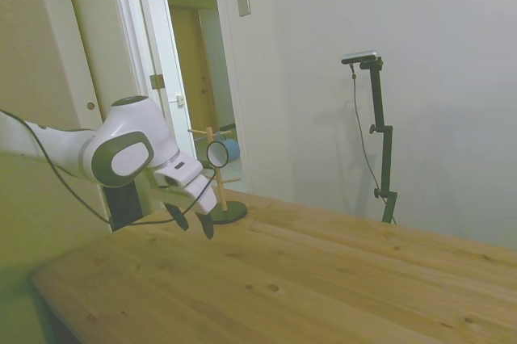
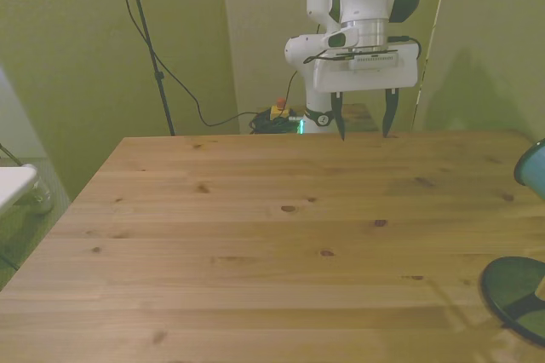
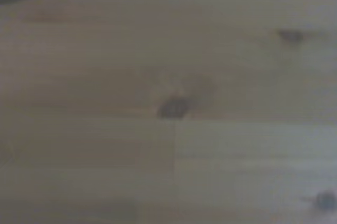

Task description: Unload the mug

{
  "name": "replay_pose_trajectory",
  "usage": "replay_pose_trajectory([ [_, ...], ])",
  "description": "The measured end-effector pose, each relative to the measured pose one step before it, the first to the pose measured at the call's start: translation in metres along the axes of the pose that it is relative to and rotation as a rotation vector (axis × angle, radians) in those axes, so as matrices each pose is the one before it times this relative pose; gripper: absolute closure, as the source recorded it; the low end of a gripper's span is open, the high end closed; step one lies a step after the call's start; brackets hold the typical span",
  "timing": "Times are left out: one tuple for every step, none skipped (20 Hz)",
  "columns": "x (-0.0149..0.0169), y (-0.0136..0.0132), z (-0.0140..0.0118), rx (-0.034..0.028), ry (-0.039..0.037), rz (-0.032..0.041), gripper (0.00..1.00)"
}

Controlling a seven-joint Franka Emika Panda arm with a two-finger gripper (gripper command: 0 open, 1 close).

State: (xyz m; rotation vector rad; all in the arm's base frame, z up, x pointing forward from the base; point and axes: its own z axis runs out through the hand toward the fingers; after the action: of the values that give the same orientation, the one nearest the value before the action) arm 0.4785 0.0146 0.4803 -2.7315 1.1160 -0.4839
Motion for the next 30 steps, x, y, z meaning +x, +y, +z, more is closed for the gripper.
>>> replay_pose_trajectory([
  [0.00656,-0.01097,0.00088,0.013,0.00892,-0.00562,0.0],
  [0.00672,-0.01171,0.00036,0.01707,0.01372,-0.00527,0.0],
  [0.00661,-0.01233,-0.00054,0.01807,0.01566,-0.00477,0.0],
  [0.00593,-0.01127,-0.00138,0.01691,0.01351,-0.00602,0.0],
  [0.0053,-0.01066,-0.00241,0.01574,0.01463,-0.00574,0.0],
  [0.00466,-0.00964,-0.00258,0.01277,0.01283,-0.00348,0.0],
  [0.00464,-0.00892,-0.00319,0.01546,0.01217,-0.00155,0.0],
  [0.00446,-0.00805,-0.00314,0.01542,0.01134,-0.00079,0.0],
  [0.00445,-0.00724,-0.00306,0.01292,0.01142,0.00517,0.0],
  [0.00831,-0.01223,-0.0007,0.00783,0.01905,0.02808,0.0],
  [0.00051,-0.0011,-0.0001,0.00026,0.00734,-0.00334,0.0],
  [0.00094,-0.0019,-0.00033,0.01047,0.01635,-0.00222,0.0],
  [0.00038,-0.00307,0.00024,0.02076,0.01353,-0.00187,0.0],
  [0.00029,-0.00412,0.001,0.02653,0.01649,-0.00262,0.0],
  [0.00004,-0.00484,0.00202,0.02818,0.0172,-0.00317,0.0],
  [-0.0009,-0.0047,0.00236,0.02159,0.00954,-0.00242,0.0],
  [-0.00086,-0.00499,0.00252,0.02066,0.00627,-0.00095,0.0],
  [-0.00096,-0.00484,0.00302,0.01669,0.00349,-0.001,0.0],
  [-0.001,-0.00469,0.00307,0.01437,0.00465,-0.00384,0.0],
  [-0.00005,-0.00441,0.00357,0.01339,0.00511,-0.00237,0.0],
  [0.00038,-0.00325,0.00379,0.01226,0.00644,-0.00124,0.0],
  [0.001,-0.00326,0.0045,0.0119,0.00591,-0.00033,0.0],
  [0.00027,-0.00248,0.00513,0.00813,0.00206,-0.00035,0.0],
  [0.00055,-0.00242,0.00543,0.00712,0.00144,-0.00009,0.0],
  [-0.00007,-0.00294,0.00491,0.0087,0.00193,-0.00089,0.0],
  [-0.001,-0.0036,0.00452,0.00849,-0.00037,-0.00196,0.0],
  [-0.00162,-0.00345,0.00387,0.00555,-0.00342,-0.00177,0.0],
  [-0.0018,-0.00434,0.00337,0.00618,-0.00494,-0.00155,0.0],
  [-0.00214,-0.00464,0.00274,0.00695,-0.00497,-0.00208,0.0],
  [-0.001,-0.00395,0.00267,0.00574,-0.0029,-0.00202,0.0],
])
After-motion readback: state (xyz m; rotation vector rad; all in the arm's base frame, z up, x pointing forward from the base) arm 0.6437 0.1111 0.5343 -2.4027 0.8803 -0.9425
